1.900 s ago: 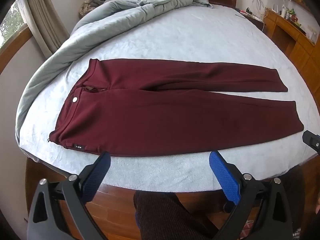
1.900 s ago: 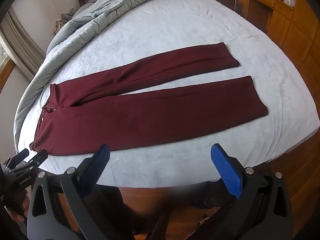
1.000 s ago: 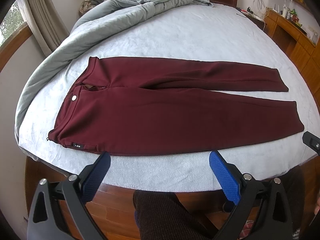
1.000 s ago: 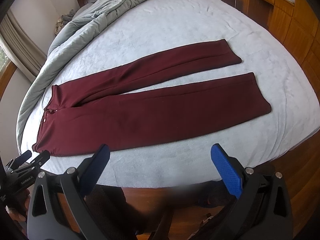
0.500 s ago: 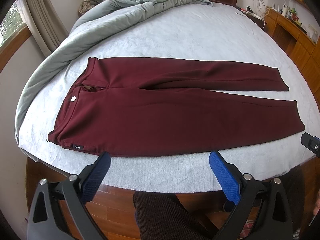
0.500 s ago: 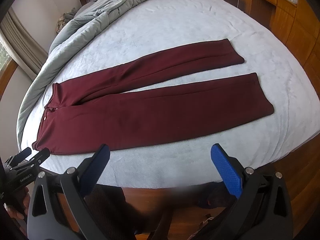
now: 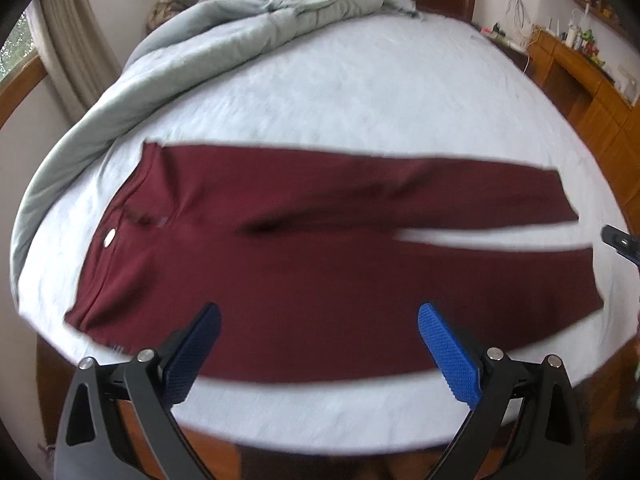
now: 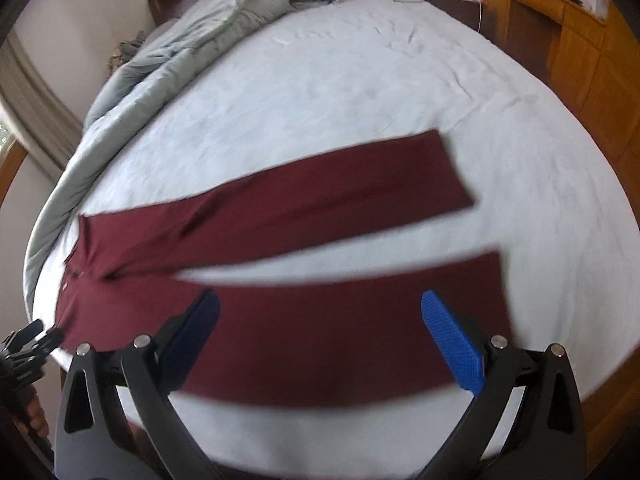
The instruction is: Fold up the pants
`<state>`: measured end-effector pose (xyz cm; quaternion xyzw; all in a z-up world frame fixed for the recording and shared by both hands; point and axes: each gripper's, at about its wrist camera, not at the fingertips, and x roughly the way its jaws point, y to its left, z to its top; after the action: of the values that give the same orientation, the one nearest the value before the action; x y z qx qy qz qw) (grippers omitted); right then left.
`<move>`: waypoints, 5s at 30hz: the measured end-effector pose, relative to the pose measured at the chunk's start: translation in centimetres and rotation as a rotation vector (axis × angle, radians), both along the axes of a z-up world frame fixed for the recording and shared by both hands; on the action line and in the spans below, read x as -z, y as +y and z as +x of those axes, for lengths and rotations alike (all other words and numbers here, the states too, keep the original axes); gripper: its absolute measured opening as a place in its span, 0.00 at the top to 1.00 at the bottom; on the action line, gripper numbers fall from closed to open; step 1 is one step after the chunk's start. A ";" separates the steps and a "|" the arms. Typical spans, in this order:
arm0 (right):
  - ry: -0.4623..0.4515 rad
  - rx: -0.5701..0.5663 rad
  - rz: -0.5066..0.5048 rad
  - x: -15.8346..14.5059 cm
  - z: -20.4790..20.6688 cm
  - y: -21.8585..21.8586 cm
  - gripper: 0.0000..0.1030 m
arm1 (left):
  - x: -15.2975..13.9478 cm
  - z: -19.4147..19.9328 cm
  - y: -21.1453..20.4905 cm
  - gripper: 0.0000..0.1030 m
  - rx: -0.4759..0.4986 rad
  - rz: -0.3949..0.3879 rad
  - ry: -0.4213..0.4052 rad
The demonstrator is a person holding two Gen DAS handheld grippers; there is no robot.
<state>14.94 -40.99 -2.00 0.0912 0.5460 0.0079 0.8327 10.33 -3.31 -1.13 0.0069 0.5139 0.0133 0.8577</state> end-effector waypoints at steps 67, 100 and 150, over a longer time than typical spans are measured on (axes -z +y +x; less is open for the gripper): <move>-0.322 -0.310 0.173 -0.9 5.0 -14.6 0.90 | 2.8 10.6 -20.1 0.90 0.865 -0.209 0.080; 0.010 -0.004 0.478 7.7 -6.6 -11.2 0.74 | 11.6 0.2 -18.7 0.87 0.683 -0.149 0.170; 0.115 -0.125 0.229 10.4 -1.4 5.8 0.50 | 10.0 8.0 2.5 0.67 -0.157 -0.506 0.368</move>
<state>13.55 -35.23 -12.38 0.1517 0.5930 0.1167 0.7821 18.30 -0.81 -11.16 -0.2440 0.6464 -0.0500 0.7212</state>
